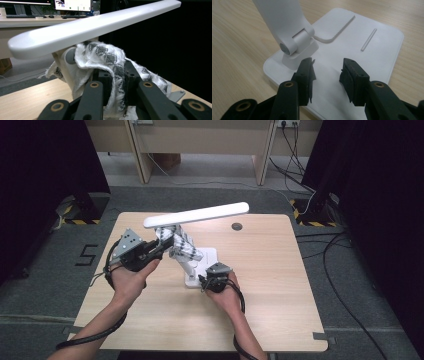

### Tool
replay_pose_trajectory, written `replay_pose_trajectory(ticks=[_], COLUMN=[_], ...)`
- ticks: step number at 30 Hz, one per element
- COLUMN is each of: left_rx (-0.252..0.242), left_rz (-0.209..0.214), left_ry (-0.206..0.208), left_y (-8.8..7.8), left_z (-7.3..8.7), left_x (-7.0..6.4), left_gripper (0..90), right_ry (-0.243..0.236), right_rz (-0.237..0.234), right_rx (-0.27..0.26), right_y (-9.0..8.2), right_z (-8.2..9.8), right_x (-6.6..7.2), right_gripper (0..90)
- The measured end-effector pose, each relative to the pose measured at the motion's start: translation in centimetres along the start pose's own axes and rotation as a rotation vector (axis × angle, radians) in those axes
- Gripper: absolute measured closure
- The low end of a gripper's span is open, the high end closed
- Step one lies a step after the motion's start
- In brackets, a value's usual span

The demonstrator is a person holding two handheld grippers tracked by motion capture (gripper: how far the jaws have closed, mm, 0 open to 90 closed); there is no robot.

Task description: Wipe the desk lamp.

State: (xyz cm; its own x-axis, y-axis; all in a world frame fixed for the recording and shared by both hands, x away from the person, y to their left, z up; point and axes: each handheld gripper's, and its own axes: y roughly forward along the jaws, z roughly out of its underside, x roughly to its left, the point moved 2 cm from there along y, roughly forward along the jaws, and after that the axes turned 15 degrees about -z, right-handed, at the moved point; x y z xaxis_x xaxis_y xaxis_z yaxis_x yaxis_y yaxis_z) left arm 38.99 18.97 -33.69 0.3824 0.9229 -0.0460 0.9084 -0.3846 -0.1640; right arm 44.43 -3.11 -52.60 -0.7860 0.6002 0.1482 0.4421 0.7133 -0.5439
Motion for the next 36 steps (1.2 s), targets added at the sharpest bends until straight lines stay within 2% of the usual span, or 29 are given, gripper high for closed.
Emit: replay_pose_trajectory(ticks=[15, 36], left_rx=[0.028, 0.061], left_rz=[-0.020, -0.022], left_ry=[-0.037, -0.053], left_y=[0.1, 0.5], left_z=[1.0, 2.6], left_x=[0.5, 0.5], left_gripper=[80.0, 80.2], right_ry=[0.002, 0.000], right_rz=[-0.001, 0.000], right_rx=[0.000, 0.002], right_y=[0.0, 0.0], right_z=[0.0, 0.0], right_x=[0.0, 0.0], right_gripper=[60.9, 60.9])
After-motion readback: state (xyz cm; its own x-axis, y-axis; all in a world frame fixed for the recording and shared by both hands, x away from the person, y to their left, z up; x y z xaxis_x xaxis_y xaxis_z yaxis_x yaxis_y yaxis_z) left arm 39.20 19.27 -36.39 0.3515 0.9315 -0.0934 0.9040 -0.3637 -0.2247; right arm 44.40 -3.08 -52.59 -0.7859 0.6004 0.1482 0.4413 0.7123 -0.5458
